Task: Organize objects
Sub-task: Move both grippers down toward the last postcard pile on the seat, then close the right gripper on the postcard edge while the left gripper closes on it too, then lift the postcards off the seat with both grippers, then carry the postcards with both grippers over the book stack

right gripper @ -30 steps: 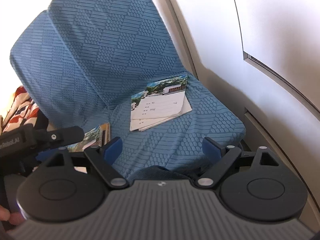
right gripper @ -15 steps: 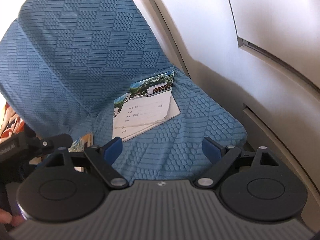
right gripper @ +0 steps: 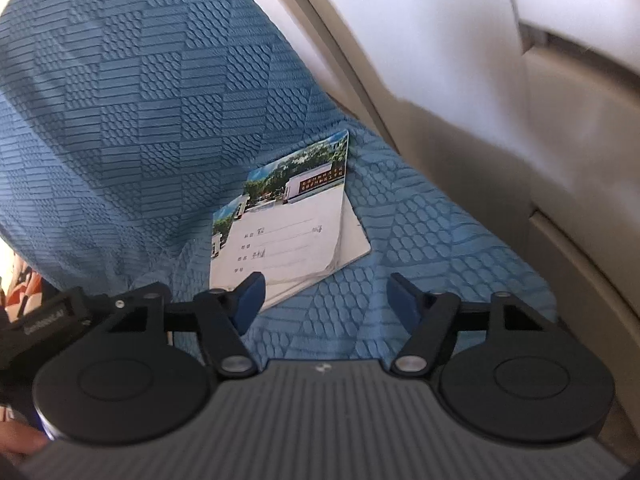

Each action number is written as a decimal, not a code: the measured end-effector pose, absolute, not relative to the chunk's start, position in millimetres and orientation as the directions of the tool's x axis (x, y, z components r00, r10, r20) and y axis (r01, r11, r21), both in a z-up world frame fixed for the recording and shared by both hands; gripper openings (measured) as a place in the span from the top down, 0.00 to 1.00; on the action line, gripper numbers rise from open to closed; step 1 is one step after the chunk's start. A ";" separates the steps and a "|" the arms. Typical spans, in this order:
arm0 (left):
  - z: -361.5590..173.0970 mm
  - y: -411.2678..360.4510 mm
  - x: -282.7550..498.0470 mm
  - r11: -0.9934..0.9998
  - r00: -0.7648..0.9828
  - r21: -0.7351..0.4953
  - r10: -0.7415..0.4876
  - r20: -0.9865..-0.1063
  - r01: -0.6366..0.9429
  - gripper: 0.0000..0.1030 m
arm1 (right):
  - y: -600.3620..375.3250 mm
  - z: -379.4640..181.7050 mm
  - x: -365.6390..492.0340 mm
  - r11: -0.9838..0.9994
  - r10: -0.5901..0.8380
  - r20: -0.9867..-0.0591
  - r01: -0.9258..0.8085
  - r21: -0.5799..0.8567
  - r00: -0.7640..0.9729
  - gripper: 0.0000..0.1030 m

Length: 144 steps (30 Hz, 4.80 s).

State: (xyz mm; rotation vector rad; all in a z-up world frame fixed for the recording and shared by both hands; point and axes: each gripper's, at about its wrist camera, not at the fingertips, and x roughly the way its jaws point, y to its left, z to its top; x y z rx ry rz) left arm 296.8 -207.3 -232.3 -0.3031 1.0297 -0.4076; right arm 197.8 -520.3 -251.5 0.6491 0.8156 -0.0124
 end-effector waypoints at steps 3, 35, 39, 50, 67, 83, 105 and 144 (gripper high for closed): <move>-247.4 -208.2 313.0 0.882 0.445 -0.432 -0.469 -0.763 0.189 0.30 | -522.9 -268.3 214.4 0.782 0.267 -0.685 0.263 0.565 0.677 0.53; -298.1 -186.2 376.3 0.811 0.397 -0.579 -0.560 -0.727 0.083 0.52 | -540.7 -315.5 263.8 0.473 0.462 -0.568 0.353 0.807 0.681 0.91; -293.1 -162.2 370.6 0.763 0.408 -0.646 -0.593 -0.694 0.011 0.31 | -542.8 -304.6 257.0 0.460 0.445 -0.550 0.346 0.817 0.707 0.94; -306.8 -139.9 359.9 0.633 0.321 -0.759 -0.695 -0.644 -0.152 0.22 | -539.2 -276.2 240.5 0.378 0.473 -0.472 0.313 0.871 0.744 0.95; -330.1 -160.6 338.8 0.497 0.240 -0.831 -0.800 -0.550 -0.251 0.46 | -562.0 -259.7 200.9 0.256 0.511 -0.405 0.315 0.914 0.758 0.95; -290.8 -187.2 307.5 0.640 0.246 -0.754 -0.714 -0.655 -0.150 0.95 | -580.2 -266.6 168.3 0.425 0.412 -0.537 0.367 0.828 0.736 0.95; -208.1 -154.5 228.7 0.653 0.305 -0.747 -0.692 -0.654 -0.121 0.95 | -557.5 -201.3 111.3 0.547 0.402 -0.541 0.280 0.789 0.738 0.94; -30.4 35.1 169.9 0.675 0.600 -0.734 -0.558 -0.572 -0.072 0.94 | -385.8 -49.5 136.1 0.650 0.569 -0.503 0.020 0.760 0.651 0.94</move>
